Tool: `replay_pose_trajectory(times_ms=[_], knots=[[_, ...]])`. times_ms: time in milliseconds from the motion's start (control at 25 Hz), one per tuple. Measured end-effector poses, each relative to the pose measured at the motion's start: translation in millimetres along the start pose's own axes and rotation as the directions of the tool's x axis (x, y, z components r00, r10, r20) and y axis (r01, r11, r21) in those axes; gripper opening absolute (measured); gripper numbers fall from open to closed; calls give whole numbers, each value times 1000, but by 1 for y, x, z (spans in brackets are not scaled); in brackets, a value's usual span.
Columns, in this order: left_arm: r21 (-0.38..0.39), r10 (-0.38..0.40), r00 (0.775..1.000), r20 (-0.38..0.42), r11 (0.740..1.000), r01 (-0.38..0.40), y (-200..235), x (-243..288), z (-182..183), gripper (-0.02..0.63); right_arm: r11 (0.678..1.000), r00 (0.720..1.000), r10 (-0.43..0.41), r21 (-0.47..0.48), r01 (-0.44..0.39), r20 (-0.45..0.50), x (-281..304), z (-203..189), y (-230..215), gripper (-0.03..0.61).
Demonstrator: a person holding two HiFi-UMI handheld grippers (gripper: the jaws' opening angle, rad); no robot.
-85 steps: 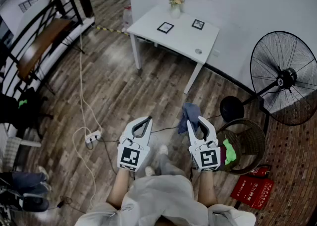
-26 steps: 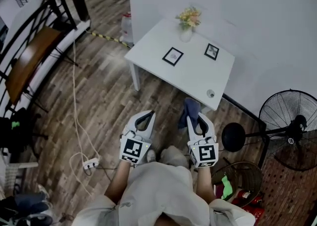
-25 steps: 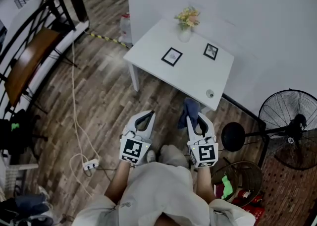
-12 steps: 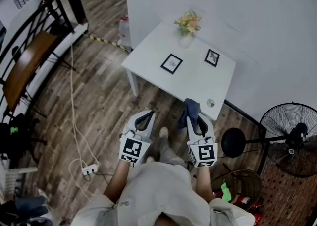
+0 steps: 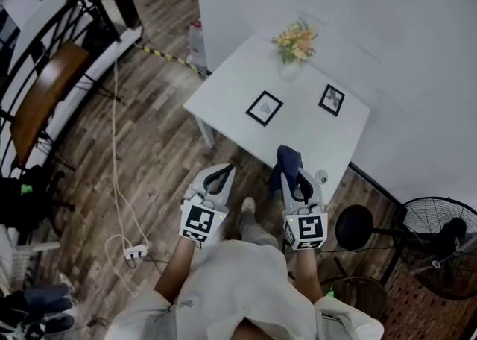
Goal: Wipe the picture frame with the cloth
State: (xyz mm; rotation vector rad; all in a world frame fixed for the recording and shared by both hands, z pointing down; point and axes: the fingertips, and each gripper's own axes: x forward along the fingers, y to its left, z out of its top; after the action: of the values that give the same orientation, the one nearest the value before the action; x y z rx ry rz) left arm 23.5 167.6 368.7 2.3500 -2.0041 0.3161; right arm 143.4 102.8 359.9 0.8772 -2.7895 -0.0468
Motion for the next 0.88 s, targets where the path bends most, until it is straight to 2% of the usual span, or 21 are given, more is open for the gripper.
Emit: replay_pose_trajectory(times_ms=[480, 880], knots=[[-1, 62, 997, -35, 998, -62, 32, 96, 21, 20, 996, 996, 94, 11, -94, 0, 81, 13, -73, 101], [4, 88, 995, -52, 996, -88, 45, 135, 29, 20, 990, 991, 136, 33, -136, 6, 122, 16, -102, 101]])
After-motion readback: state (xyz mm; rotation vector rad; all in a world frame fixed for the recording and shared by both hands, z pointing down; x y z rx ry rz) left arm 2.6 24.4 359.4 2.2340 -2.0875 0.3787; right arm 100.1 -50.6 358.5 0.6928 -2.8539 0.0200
